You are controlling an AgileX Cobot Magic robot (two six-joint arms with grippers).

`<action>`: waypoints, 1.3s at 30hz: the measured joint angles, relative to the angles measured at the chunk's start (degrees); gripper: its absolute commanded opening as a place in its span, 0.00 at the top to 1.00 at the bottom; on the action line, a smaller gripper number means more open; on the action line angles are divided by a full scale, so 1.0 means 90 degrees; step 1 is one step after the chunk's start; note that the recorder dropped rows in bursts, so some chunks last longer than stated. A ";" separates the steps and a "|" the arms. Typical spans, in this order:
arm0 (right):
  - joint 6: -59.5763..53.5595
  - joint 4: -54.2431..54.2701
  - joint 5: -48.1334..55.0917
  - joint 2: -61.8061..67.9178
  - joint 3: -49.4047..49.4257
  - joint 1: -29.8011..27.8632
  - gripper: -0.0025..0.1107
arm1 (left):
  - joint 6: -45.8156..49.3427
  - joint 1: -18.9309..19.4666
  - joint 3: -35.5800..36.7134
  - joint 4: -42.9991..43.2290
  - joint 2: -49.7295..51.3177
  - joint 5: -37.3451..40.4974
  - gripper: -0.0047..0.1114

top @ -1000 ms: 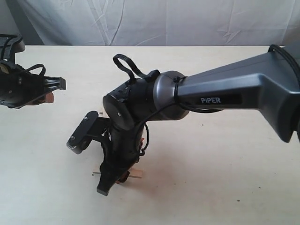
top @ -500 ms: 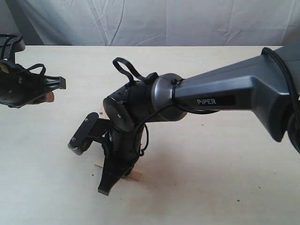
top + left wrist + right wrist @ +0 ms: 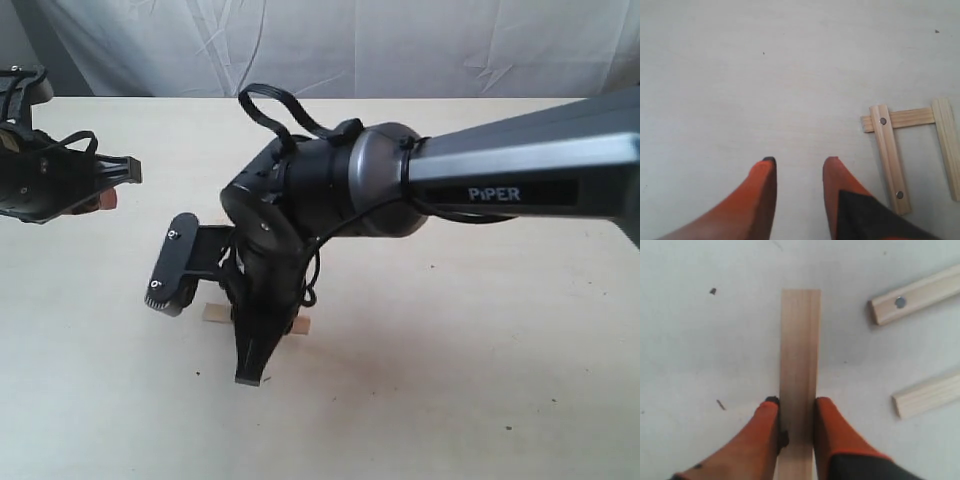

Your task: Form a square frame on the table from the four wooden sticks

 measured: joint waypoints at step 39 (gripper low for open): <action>-0.4392 0.1080 0.0073 0.1399 -0.1642 -0.1078 0.98 | 0.0011 0.0000 -0.0229 -0.0404 0.1700 -0.0634 0.69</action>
